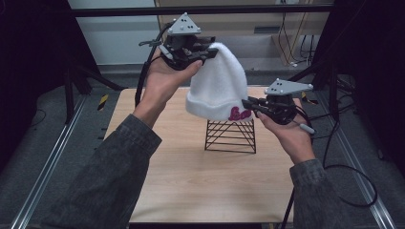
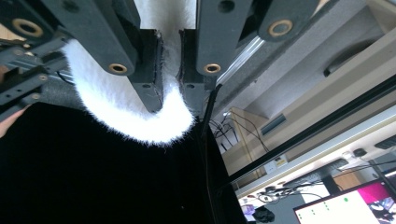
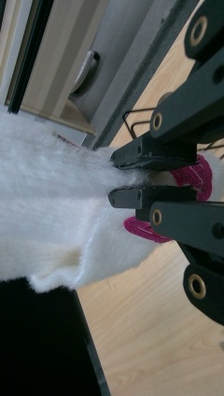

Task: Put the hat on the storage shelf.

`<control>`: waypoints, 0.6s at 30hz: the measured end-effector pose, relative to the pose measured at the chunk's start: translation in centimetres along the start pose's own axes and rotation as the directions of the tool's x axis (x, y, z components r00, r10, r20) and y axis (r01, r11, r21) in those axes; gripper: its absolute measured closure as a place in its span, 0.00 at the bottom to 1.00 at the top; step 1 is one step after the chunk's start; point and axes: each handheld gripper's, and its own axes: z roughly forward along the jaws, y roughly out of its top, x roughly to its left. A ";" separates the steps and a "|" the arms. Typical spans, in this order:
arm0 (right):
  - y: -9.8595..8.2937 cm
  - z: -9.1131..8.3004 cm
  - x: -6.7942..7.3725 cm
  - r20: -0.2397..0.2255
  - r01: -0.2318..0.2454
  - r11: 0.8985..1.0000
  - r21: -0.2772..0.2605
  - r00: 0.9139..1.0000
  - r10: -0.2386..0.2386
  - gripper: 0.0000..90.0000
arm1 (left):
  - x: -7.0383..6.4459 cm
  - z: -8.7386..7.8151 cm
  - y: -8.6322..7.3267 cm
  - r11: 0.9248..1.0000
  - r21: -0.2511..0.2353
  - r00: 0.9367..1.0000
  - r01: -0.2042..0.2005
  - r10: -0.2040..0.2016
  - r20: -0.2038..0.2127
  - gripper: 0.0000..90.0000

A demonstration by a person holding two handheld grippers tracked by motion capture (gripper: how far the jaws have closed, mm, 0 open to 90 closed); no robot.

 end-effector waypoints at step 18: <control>-2.4 1.0 -3.2 0.099 -0.082 0.996 -0.016 0.992 0.084 0.90 | -0.4 3.4 -1.1 1.000 0.008 1.000 0.005 -0.005 -0.003 0.91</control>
